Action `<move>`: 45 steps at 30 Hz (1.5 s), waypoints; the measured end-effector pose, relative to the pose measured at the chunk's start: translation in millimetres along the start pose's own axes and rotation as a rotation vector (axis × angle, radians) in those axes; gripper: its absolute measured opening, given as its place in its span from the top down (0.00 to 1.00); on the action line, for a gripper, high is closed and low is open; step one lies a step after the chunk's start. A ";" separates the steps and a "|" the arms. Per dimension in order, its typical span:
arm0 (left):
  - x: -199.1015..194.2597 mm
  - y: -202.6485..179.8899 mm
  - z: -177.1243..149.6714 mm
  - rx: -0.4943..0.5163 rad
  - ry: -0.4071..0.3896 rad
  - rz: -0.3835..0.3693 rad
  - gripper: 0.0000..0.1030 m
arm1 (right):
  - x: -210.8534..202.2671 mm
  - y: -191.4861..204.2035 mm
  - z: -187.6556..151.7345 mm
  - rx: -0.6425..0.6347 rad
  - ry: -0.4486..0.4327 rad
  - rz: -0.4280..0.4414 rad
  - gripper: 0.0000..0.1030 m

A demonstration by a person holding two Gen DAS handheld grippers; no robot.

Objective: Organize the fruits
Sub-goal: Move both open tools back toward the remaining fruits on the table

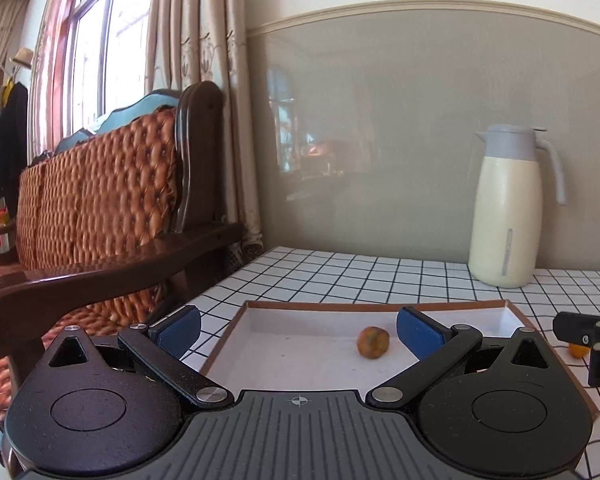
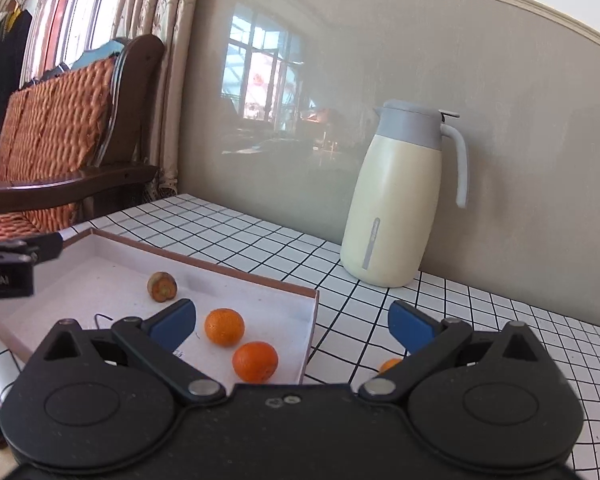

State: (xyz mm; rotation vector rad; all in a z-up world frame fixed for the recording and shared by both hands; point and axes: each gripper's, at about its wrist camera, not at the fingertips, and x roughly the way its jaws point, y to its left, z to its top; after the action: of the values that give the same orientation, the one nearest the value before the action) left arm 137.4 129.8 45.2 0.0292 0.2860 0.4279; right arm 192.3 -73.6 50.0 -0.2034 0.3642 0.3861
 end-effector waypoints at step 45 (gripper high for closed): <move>-107.7 -89.7 -34.0 0.070 -0.038 -0.265 0.00 | -110.5 -93.5 -61.2 0.050 0.025 -0.152 0.13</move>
State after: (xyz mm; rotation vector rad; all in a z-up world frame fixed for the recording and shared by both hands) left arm 70.5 2.5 33.5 0.0665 0.2632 0.1541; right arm 115.7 -210.8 47.9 -0.1861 0.3795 0.2245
